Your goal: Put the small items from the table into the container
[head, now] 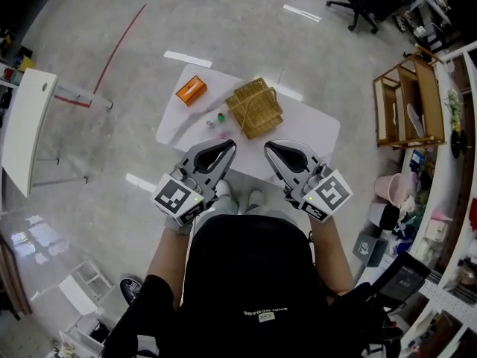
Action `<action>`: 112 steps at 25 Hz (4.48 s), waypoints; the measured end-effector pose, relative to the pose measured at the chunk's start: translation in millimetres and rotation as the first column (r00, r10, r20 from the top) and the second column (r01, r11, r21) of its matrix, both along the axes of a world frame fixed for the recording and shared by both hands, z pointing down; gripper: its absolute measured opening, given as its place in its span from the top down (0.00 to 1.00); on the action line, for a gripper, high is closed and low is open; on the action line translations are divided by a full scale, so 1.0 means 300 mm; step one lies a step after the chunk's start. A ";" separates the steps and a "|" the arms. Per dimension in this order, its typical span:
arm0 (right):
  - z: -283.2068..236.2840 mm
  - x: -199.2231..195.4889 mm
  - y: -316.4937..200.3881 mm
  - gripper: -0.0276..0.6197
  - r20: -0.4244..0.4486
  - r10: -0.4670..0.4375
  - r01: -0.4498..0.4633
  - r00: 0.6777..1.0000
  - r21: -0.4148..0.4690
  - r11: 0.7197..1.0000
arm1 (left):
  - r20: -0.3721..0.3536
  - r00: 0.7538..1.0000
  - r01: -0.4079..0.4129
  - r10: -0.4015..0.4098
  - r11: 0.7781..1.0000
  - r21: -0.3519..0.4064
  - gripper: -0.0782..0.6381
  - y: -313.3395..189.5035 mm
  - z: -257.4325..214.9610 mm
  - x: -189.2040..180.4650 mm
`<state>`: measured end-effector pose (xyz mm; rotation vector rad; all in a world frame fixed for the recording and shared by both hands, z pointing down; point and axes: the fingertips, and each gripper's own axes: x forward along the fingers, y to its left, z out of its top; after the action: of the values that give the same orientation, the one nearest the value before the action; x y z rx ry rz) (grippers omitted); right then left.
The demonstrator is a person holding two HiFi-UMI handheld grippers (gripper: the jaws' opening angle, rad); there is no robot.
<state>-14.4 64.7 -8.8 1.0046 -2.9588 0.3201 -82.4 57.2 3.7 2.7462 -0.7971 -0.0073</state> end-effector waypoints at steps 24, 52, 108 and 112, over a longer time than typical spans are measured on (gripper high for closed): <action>0.190 -0.058 -0.072 0.94 -0.012 0.123 -0.123 0.992 -0.199 0.972 | 0.123 0.992 0.029 -0.002 0.975 -0.219 0.75 -0.221 0.545 -0.122; 0.764 -0.003 -0.140 0.94 -0.037 0.210 -0.209 0.977 -0.374 0.904 | 0.402 0.915 0.135 0.028 0.919 -0.371 0.50 -0.313 1.576 -0.180; 1.576 0.016 -0.188 0.94 -0.077 0.261 -0.262 0.962 -0.516 0.816 | 0.529 0.847 0.263 -0.047 0.903 -0.341 0.48 -0.409 2.191 -0.171; 1.600 0.021 -0.183 0.94 -0.073 0.266 -0.263 0.961 -0.529 0.807 | 0.549 0.834 0.270 -0.053 0.907 -0.322 0.52 -0.409 2.190 -0.176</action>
<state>-8.1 9.8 471.1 1.3055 -2.4712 1.0797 -135.1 -65.5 660.9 2.2956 -1.0374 0.8228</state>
